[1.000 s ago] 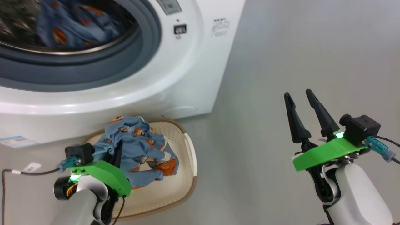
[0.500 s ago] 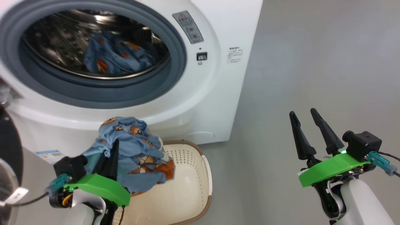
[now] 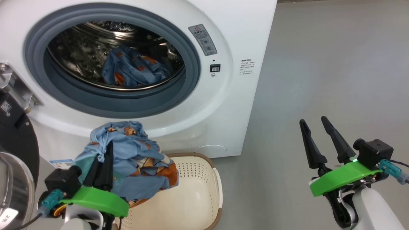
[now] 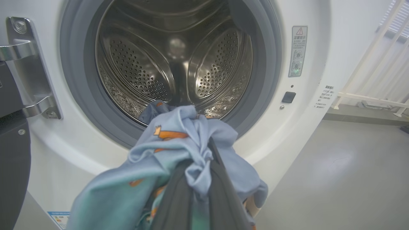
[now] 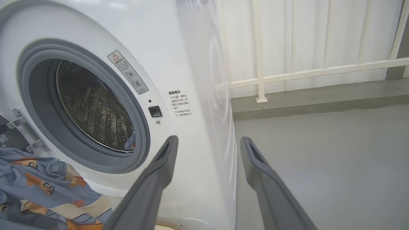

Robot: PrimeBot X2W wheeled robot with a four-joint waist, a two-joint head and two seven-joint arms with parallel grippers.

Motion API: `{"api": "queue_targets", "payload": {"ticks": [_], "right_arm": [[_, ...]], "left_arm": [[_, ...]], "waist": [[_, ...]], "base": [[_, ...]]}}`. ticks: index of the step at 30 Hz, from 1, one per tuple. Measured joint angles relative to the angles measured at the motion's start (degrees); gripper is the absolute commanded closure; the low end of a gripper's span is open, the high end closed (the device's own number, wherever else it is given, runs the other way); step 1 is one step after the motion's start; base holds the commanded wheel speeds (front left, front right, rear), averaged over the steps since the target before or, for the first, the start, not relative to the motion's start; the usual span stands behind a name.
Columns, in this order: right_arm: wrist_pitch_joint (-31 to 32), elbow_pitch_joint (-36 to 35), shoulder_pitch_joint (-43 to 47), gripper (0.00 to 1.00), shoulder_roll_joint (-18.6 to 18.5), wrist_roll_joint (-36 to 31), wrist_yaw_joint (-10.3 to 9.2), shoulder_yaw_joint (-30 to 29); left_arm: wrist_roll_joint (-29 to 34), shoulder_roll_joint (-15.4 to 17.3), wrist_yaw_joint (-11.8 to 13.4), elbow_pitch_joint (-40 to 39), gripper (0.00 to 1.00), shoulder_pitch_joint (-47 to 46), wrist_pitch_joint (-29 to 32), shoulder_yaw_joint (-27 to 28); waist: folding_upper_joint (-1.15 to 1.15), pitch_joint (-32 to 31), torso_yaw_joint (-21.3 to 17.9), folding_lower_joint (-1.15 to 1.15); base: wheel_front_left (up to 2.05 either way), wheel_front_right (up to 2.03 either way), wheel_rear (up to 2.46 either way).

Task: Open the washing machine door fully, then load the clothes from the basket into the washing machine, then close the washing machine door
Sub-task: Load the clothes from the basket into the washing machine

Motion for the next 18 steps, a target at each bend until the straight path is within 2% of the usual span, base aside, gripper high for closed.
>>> {"api": "queue_targets", "payload": {"ticks": [5,18], "right_arm": [[0.0,-0.1,1.0,0.0,-0.5,0.3,0.0,0.1],[0.0,0.0,1.0,0.0,-0.6,0.3,0.0,0.4]], "left_arm": [[0.8,0.1,1.0,-1.3,1.0,1.5,0.0,0.2],[0.8,-0.1,1.3,-2.0,1.0,2.4,0.0,1.1]], "waist": [[0.0,-0.5,-0.2,0.0],[0.0,-0.9,-0.4,0.0]], "base": [[0.0,0.0,0.0],[0.0,0.0,0.0]]}}
